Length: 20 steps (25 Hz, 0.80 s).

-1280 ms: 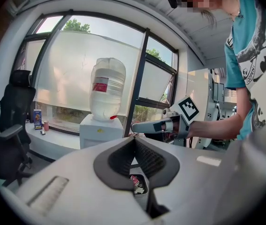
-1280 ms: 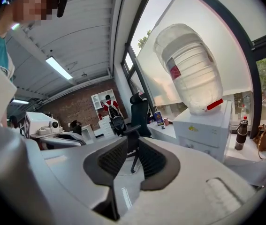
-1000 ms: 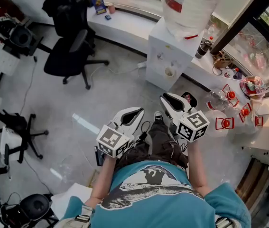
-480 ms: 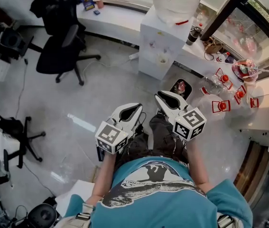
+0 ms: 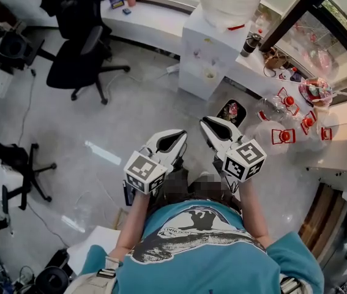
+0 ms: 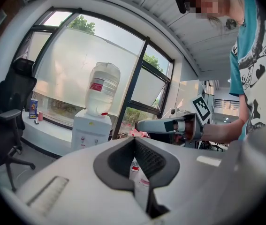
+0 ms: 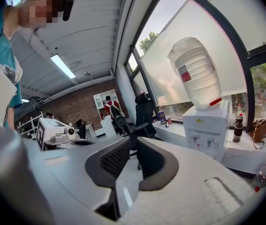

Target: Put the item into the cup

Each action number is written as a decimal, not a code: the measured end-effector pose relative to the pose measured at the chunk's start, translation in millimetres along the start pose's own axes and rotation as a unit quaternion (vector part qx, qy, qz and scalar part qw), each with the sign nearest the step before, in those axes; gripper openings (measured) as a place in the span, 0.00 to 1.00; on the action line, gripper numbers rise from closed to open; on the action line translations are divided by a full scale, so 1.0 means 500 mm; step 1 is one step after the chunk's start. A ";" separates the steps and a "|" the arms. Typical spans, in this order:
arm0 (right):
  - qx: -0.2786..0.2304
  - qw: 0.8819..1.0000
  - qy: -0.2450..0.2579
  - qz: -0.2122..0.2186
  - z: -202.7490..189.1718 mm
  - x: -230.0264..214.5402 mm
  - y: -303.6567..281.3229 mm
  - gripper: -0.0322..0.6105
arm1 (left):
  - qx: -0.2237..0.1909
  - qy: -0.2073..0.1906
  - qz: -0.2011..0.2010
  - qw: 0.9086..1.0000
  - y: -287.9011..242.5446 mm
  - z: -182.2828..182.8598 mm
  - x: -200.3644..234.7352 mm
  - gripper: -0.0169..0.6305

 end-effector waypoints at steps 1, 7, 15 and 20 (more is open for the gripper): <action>-0.002 1.000 -0.001 0.001 0.001 0.000 0.004 0.11 | 0.000 0.001 0.000 1.000 -0.001 0.000 -0.003 0.05; -0.011 1.000 -0.008 0.004 -0.003 0.002 0.048 0.09 | 0.003 -0.003 0.001 1.000 -0.016 0.006 -0.037 0.05; -0.029 0.999 -0.012 0.003 -0.018 0.005 0.144 0.04 | 0.011 -0.014 -0.006 1.000 -0.047 0.004 -0.129 0.05; -0.039 0.999 -0.013 0.004 -0.034 0.008 0.202 0.04 | 0.020 -0.021 -0.008 1.000 -0.057 -0.008 -0.189 0.05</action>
Point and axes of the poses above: the fingertips, and each gripper's own axes: y backward along the fingers, x to its left, z out of its top, the point moved 10 cm from there along y, backward along the fingers
